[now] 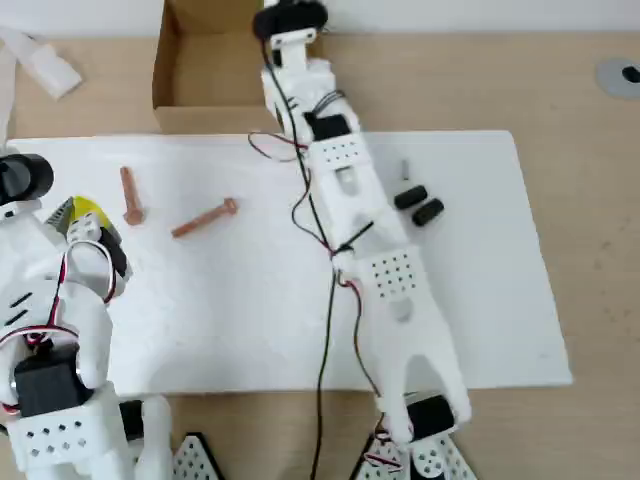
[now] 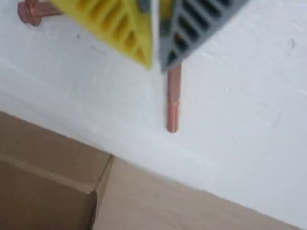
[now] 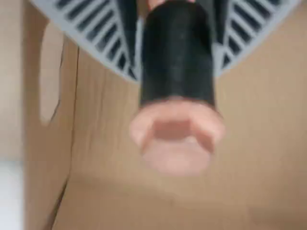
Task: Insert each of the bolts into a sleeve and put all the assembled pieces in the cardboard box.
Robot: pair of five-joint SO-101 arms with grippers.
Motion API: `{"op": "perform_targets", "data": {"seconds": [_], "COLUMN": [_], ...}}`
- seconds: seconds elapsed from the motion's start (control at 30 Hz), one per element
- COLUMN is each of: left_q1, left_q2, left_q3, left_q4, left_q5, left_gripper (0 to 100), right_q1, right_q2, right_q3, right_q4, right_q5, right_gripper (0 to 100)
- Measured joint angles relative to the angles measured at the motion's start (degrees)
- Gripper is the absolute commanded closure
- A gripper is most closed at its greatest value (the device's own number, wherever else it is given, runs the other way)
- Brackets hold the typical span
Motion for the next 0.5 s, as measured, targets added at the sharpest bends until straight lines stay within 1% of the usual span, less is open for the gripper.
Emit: {"op": "perform_targets", "data": {"seconds": [0.03, 0.1, 0.27, 0.33, 0.4, 0.5], "left_q1": [0.0, 0.0, 1.1, 1.1, 1.1, 1.1], "left_q2": [0.0, 0.0, 0.0, 0.0, 0.0, 0.3], "left_q3": [0.2, 0.3, 0.4, 1.1, 1.7, 3.1], "left_q4": [0.0, 0.0, 0.1, 0.1, 0.1, 0.1], "left_q5": [0.0, 0.0, 0.0, 0.0, 0.0, 0.0], "left_gripper": [100, 100, 99, 96, 90, 85], "right_q1": [0.0, 0.1, 0.1, 0.1, 0.1, -0.4], "right_q2": [1.8, 4.3, 6.3, 6.6, 6.6, 6.6], "right_q3": [-1.3, -3.9, -10.0, -12.0, -13.5, -15.7], "right_q4": [0.8, 2.9, 10.4, 13.6, 16.3, 19.5], "right_q5": [0.8, 1.8, 3.6, 3.6, 4.0, 4.2], "right_gripper": [97.9, 92.5, 71.5, 65.3, 62.0, 61.6]}}
